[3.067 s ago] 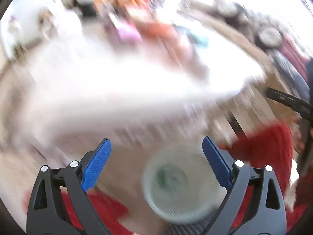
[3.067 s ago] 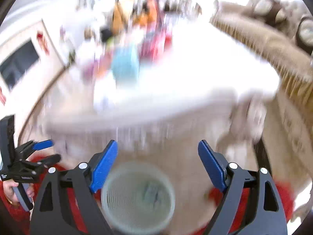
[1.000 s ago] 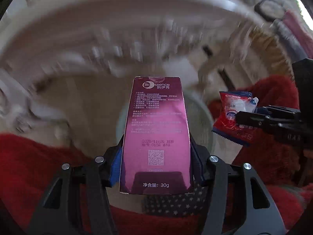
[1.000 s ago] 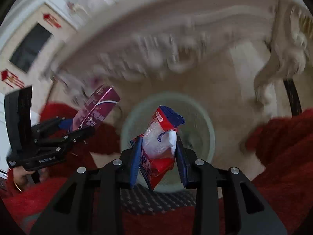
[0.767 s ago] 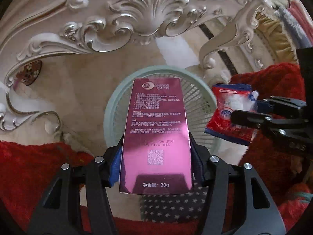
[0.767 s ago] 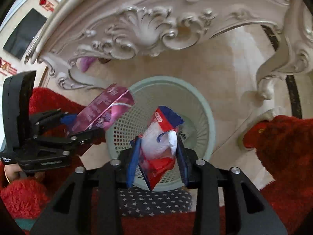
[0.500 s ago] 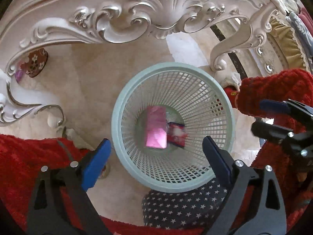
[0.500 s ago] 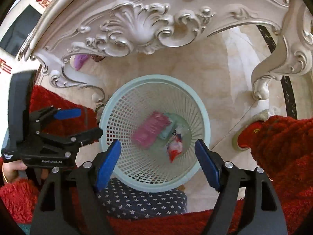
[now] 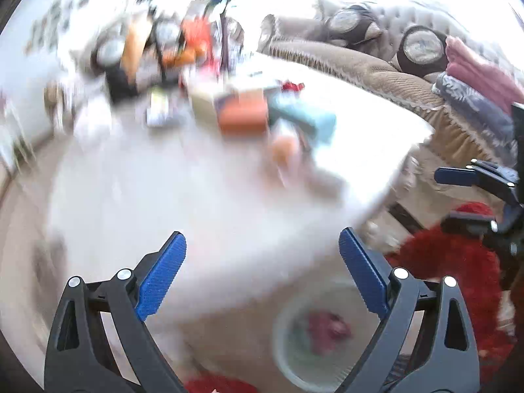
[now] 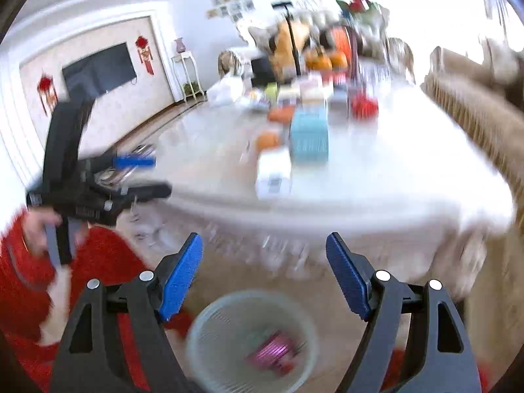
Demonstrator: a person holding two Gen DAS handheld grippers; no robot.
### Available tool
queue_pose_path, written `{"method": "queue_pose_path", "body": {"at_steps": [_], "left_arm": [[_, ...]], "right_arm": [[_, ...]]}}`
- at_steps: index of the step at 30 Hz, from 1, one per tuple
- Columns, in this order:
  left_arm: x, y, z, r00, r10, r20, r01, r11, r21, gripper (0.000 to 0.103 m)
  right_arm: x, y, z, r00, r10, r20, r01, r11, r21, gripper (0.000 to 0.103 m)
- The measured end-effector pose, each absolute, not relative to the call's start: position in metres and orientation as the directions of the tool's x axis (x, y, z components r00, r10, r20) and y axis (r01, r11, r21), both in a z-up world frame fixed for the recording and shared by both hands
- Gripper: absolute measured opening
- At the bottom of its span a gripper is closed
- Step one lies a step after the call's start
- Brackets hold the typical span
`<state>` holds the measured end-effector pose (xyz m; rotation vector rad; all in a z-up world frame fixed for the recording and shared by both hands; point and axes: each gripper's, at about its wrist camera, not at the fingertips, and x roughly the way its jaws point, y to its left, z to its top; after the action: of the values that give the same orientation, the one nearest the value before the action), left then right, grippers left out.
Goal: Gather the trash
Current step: 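Grasp the orange-filled bag with the left tool while the right tool grasps the white charger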
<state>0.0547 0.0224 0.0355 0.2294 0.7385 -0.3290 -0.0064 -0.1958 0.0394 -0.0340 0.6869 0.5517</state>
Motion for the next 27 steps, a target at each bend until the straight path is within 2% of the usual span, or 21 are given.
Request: {"method": "queue_pose_path", "body": {"at_steps": [3,8,19,23,27], "left_arm": [[0.096,0.008,0.042,0.683,-0.249,-0.687,0.442,0.889,0.117,0.092],[0.137,-0.01,0.031,0.633,-0.254,-0.731,0.549,0.814,0.192,0.092],[0.178,-0.032,0.008,0.552,-0.305,-0.776,0.615,0.777,0.132,0.092],[0.19,-0.03,0.002,0.539,-0.302,-0.786,0.597,0.795,0.104,0.092],[0.196,-0.028,-0.001,0.535,-0.312,-0.785,0.577,0.813,0.07,0.092]], "right_arm": [[0.025,-0.18,0.038,0.631,0.473,-0.615,-0.51,0.85,0.131,0.074],[0.061,-0.158,0.028,0.612,0.47,-0.636,-0.533,0.839,0.106,0.074],[0.081,-0.138,0.002,0.643,0.357,-0.678,-0.527,0.848,-0.054,0.071],[0.088,-0.153,0.002,0.639,0.355,-0.683,-0.506,0.862,-0.025,0.062],[0.097,-0.177,0.0,0.628,0.371,-0.684,-0.496,0.868,0.016,0.062]]}}
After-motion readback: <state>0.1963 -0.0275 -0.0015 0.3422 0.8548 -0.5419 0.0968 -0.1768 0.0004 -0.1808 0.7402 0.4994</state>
